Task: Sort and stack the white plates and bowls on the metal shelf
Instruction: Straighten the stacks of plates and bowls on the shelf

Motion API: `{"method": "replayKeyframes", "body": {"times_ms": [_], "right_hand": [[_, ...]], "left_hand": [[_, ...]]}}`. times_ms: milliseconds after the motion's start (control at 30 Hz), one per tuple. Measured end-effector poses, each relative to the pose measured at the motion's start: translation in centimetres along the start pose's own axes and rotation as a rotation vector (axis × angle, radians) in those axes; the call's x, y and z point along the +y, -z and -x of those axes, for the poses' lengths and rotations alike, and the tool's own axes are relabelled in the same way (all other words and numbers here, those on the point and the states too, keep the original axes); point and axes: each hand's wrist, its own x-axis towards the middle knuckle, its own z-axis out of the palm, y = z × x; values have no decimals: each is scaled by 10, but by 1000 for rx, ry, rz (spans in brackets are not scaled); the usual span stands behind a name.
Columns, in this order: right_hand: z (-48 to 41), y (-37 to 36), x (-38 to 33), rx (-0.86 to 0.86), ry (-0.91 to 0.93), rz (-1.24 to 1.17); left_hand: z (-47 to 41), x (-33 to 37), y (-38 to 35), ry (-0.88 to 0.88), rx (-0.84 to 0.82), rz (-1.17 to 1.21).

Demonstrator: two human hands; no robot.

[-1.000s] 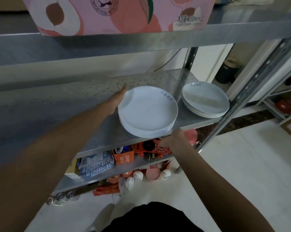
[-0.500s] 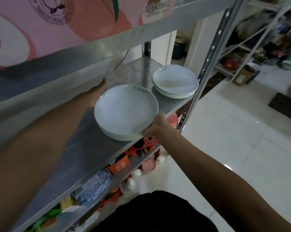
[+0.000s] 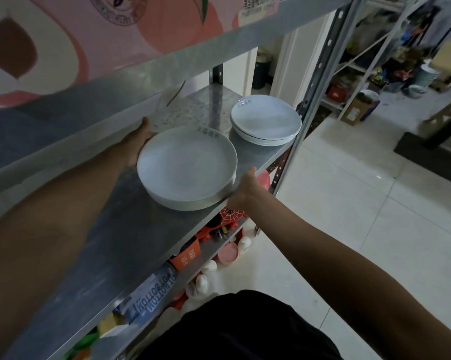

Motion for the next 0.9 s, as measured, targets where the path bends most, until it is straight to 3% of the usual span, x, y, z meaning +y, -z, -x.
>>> {"method": "replayKeyframes", "body": {"times_ms": [67, 133, 200, 267, 333, 433, 900], "right_hand": [[-12, 5, -3, 88, 154, -48], [-16, 10, -5, 55, 319, 46], [-20, 8, -8, 103, 461, 242], [-20, 8, -9, 195, 690, 457], [-23, 4, -15, 76, 808, 460], [-25, -1, -20, -107, 646, 424], [-33, -2, -10, -192, 487, 304]], "left_hand": [[11, -4, -5, -29, 53, 133], [21, -12, -12, -43, 196, 329], [35, -24, -22, -68, 315, 543], [49, -39, -34, -105, 325, 693], [63, -57, -49, -109, 366, 738], [78, -69, -72, -122, 410, 764], [78, -66, -90, -109, 631, 768]]}}
